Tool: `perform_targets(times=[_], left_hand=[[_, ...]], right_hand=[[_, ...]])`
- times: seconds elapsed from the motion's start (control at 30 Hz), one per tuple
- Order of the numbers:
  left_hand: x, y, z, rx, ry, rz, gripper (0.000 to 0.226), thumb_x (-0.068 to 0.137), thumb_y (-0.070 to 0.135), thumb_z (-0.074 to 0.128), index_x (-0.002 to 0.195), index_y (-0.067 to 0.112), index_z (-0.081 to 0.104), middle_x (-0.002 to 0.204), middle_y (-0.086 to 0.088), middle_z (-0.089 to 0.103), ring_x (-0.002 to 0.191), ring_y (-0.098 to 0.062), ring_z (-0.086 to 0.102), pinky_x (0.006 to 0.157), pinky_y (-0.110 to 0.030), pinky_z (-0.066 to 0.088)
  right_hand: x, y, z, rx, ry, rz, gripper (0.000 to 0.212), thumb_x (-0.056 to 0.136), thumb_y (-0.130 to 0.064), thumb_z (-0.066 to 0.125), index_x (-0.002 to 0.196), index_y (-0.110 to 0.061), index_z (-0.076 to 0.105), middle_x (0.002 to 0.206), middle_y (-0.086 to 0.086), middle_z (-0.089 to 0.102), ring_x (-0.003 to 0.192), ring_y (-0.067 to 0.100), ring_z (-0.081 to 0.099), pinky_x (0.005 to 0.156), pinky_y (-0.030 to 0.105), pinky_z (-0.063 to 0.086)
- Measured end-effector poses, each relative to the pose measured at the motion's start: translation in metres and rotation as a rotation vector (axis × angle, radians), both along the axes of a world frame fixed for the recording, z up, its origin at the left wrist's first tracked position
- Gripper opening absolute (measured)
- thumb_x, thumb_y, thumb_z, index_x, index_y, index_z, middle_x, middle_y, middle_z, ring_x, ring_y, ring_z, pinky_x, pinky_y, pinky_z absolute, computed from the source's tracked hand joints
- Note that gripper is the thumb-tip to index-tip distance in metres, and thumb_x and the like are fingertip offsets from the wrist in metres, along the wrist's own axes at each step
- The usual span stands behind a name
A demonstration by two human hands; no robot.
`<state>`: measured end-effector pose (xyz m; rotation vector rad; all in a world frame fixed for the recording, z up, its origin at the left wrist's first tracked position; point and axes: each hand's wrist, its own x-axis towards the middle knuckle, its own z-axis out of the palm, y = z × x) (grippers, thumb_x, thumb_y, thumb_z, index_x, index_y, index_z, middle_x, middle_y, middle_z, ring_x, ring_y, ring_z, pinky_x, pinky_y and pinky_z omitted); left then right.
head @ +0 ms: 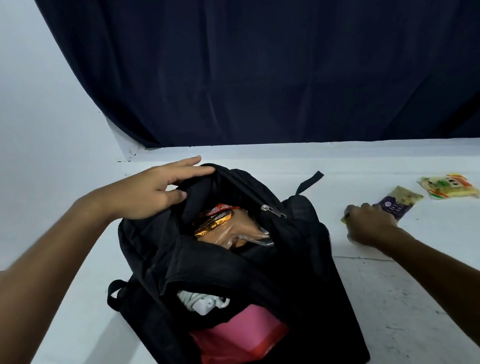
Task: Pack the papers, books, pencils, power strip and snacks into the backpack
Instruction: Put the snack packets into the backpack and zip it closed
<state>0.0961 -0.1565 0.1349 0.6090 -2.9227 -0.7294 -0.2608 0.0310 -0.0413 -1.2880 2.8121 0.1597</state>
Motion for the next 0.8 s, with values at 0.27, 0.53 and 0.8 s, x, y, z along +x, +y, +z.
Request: perform_targets(times=[0.27,0.53,0.8], left_hand=[[0.001,0.001,0.0,-0.007,0.002,0.002,0.069,0.096,-0.001,0.049,0.131,0.057,0.035,0.155,0.023,0.016,0.129,0.027,0.009,0.109,-0.011,0.016],[0.0,0.001,-0.001,0.001,0.021,-0.025,0.063,0.092,0.009,0.048,0.137,0.053,0.041,0.159,0.017,0.019,0.144,0.001,0.018,0.117,-0.032,0.026],[0.001,0.007,0.008,-0.015,0.03,-0.005,0.068,0.095,-0.006,0.046,0.128,0.054,0.04,0.143,0.025,0.042,0.132,0.014,0.033,0.11,-0.008,0.024]], right_hand=[[0.043,-0.034,0.083,-0.65,-0.179,0.139,0.036,0.083,-0.008,0.052,0.117,-0.014,0.046,0.094,0.01,0.059,0.086,0.037,0.061,0.067,0.037,0.048],[0.17,-0.02,0.187,-1.023,-0.592,0.862,0.023,0.071,-0.004,0.058,0.086,-0.019,0.052,0.083,0.007,0.065,0.069,0.022,0.06,0.057,0.033,0.046],[0.221,-0.043,0.156,-0.339,-0.007,0.962,0.015,0.083,-0.008,0.054,0.095,-0.01,0.063,0.106,0.01,0.05,0.096,0.033,0.053,0.069,0.039,0.045]])
